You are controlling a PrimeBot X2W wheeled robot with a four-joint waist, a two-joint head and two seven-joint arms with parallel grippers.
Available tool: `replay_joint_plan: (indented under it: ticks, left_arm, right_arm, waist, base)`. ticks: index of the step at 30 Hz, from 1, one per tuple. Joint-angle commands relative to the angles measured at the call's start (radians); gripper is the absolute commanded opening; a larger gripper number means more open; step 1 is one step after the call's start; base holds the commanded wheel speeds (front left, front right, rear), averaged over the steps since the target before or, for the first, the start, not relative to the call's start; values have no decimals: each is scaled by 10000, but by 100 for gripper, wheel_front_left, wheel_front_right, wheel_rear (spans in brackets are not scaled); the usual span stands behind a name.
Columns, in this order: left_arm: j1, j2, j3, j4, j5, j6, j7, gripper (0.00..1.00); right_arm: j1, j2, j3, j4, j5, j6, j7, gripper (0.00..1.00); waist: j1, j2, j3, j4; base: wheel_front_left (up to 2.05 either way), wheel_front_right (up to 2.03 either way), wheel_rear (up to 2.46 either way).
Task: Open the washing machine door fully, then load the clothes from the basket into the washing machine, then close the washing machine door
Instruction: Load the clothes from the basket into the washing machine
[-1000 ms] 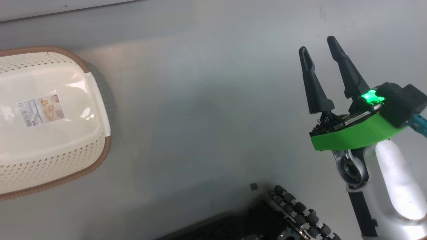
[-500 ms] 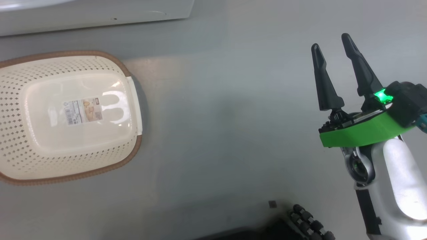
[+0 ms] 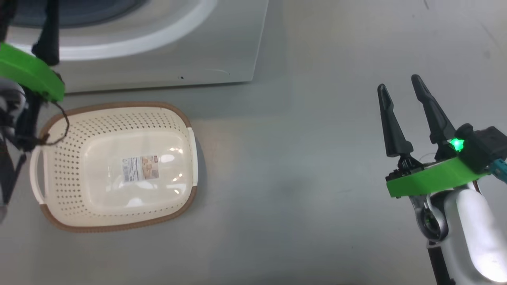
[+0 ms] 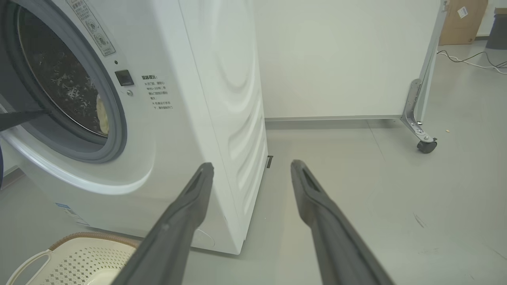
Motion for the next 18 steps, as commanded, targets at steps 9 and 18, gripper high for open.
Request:
replay_joint_plan:
  ticks: [9, 18]
  left_arm:
    - [3570, 586, 1596, -3300, 699, 1222, -125, 100]
    - [6782, 60, 2678, -5825, 1416, 2281, -127, 100]
  right_arm:
    - [1166, -166, -219, -152, 21, 35, -65, 100]
    - [2096, -279, -136, -93, 175, 35, -65, 100]
  waist:
    - [1, -1, -2338, 749]
    - [1, -1, -3796, 1209]
  base:
    - [0, 0, 0]
    - [0, 0, 0]
